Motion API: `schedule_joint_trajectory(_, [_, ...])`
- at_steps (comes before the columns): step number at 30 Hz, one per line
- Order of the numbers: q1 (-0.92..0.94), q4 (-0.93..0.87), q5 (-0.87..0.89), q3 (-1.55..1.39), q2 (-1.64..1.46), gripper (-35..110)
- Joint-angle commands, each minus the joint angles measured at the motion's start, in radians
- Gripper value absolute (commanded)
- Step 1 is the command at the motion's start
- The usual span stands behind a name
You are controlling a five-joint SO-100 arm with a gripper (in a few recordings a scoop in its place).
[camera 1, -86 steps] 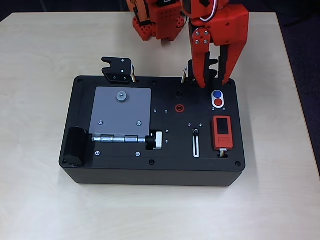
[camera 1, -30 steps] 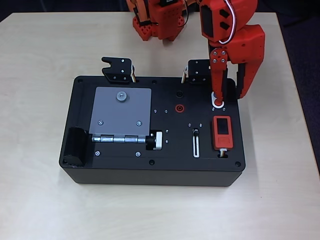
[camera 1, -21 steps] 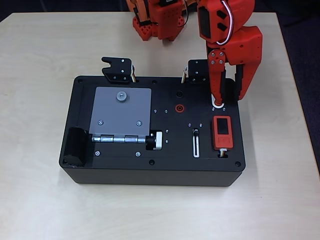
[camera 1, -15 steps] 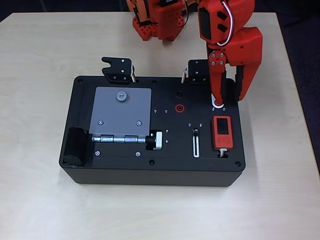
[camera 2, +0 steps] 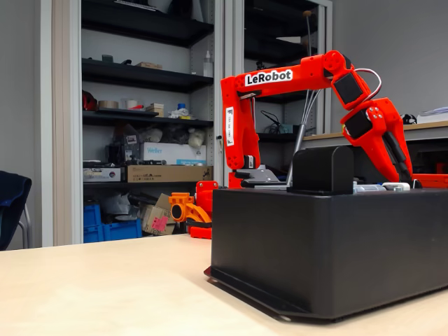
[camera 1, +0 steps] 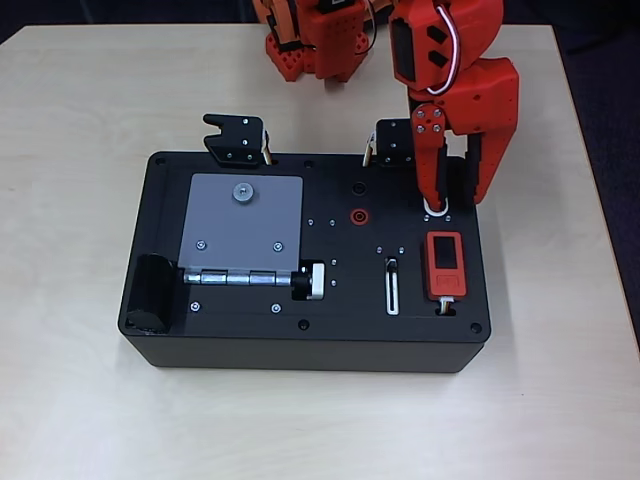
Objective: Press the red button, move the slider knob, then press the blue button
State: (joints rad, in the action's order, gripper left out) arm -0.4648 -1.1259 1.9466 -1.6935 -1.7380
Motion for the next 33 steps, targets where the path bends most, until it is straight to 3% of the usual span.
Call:
schedule_joint_trajectory(1, [-0.021, -0.003, 0.017, 0.005, -0.052, 10])
schedule_joint_trajectory(33, [-0.038, 0.032, 0.040, -0.034, -0.058, 10])
